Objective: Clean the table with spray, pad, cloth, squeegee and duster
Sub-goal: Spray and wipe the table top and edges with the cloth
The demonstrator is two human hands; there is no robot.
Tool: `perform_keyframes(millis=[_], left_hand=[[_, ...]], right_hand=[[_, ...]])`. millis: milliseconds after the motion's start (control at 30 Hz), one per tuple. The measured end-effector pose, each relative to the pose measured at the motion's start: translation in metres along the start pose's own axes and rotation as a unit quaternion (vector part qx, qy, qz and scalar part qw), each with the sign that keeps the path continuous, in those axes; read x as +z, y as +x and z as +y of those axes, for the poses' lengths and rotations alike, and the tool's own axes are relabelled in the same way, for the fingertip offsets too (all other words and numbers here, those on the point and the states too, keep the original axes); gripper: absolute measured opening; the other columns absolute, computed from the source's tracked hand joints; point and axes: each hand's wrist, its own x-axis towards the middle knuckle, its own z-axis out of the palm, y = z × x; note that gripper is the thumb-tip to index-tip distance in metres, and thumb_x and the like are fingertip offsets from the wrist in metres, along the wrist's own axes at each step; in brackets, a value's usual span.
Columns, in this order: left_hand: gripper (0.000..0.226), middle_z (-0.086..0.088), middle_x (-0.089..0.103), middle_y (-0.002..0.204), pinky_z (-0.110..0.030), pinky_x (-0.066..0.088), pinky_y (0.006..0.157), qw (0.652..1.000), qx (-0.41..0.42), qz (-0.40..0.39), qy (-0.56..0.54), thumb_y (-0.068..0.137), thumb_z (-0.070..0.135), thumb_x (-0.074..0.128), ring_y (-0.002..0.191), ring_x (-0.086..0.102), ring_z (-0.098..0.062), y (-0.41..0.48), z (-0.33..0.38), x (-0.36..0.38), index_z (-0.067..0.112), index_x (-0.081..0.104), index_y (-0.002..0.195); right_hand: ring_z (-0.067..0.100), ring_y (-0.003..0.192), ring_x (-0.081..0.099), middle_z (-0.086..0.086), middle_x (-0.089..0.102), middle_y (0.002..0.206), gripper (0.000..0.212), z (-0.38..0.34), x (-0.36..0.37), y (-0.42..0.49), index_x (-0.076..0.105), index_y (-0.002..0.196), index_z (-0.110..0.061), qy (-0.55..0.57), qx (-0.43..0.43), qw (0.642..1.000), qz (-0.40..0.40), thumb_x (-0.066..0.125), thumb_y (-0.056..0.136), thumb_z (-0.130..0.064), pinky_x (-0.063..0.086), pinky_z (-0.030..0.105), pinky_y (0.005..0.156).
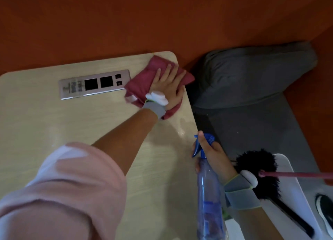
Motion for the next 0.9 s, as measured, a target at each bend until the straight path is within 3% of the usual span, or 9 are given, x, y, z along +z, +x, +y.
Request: perform_keyframes(millis=[133, 333, 467, 567, 667, 767, 900], left_hand=[[0.057, -0.004, 0.025, 0.157, -0.047, 0.013, 0.117, 0.996, 0.091, -0.023, 0.003, 0.094, 0.043, 0.027, 0.144, 0.022, -0.024, -0.064, 0.035, 0.009, 0.026, 0.032, 0.148], [0.062, -0.004, 0.024, 0.157, -0.046, 0.012, 0.118, 0.979, 0.194, -0.057, -0.003, 0.091, 0.047, 0.021, 0.145, 0.018, -0.025, -0.181, 0.081, 0.01, 0.025, 0.03, 0.148], [0.056, -0.002, 0.028, 0.156, -0.045, 0.011, 0.117, 0.962, 0.264, -0.073, 0.022, 0.095, 0.046, 0.026, 0.145, 0.021, -0.024, -0.242, 0.056, 0.01, 0.028, 0.03, 0.148], [0.056, 0.002, 0.017, 0.159, -0.045, 0.011, 0.118, 0.978, 0.201, -0.051, 0.016, 0.096, 0.047, 0.026, 0.147, 0.014, -0.02, -0.289, 0.005, 0.005, 0.034, 0.019, 0.15], [0.056, 0.003, 0.017, 0.159, -0.048, 0.019, 0.116, 0.998, 0.058, -0.021, -0.006, 0.096, 0.048, 0.021, 0.146, 0.017, -0.021, -0.346, -0.053, 0.001, 0.034, 0.019, 0.15], [0.061, 0.0, 0.02, 0.158, -0.046, 0.016, 0.116, 0.998, -0.066, -0.014, -0.01, 0.094, 0.05, 0.016, 0.145, 0.02, -0.023, -0.406, -0.1, -0.003, 0.03, 0.02, 0.151], [0.069, -0.003, 0.015, 0.159, -0.041, 0.007, 0.118, 0.991, -0.131, -0.033, 0.003, 0.091, 0.053, 0.005, 0.147, 0.012, -0.022, -0.464, -0.134, -0.004, 0.023, 0.016, 0.152]], right_hand=[[0.025, 0.032, 0.049, 0.01, 0.056, 0.053, 0.056, 0.005, 0.0, -0.025, 0.054, 0.069, 0.001, 0.025, 0.023, 0.999, 0.005, 0.043, 0.096, -0.047, 0.043, 0.025, 0.036], [0.028, 0.034, 0.049, 0.013, 0.056, 0.058, 0.054, 0.039, 0.005, -0.088, 0.055, 0.083, 0.002, 0.033, 0.01, 0.999, 0.014, 0.047, 0.095, -0.05, 0.044, 0.033, 0.044], [0.025, 0.034, 0.049, 0.007, 0.056, 0.054, 0.054, 0.059, 0.014, -0.128, 0.053, 0.083, -0.002, 0.033, 0.011, 0.999, 0.008, 0.048, 0.089, -0.056, 0.045, 0.029, 0.041], [0.026, 0.037, 0.05, 0.01, 0.061, 0.065, 0.058, 0.082, 0.023, -0.169, 0.053, 0.075, -0.003, 0.016, -0.01, 1.0, -0.009, 0.044, 0.09, -0.058, 0.043, 0.028, 0.043], [0.027, 0.04, 0.051, 0.016, 0.062, 0.073, 0.059, 0.116, 0.032, -0.207, 0.055, 0.076, -0.002, 0.017, -0.027, 0.999, -0.027, 0.045, 0.088, -0.059, 0.045, 0.03, 0.044], [0.027, 0.038, 0.05, 0.017, 0.06, 0.073, 0.062, 0.147, 0.044, -0.24, 0.055, 0.077, 0.0, 0.016, -0.029, 0.999, -0.036, 0.047, 0.083, -0.061, 0.045, 0.03, 0.042], [0.027, 0.034, 0.049, 0.015, 0.056, 0.069, 0.071, 0.187, 0.061, -0.272, 0.051, 0.081, 0.01, 0.015, -0.054, 0.996, -0.063, 0.048, 0.083, -0.061, 0.043, 0.032, 0.042]])
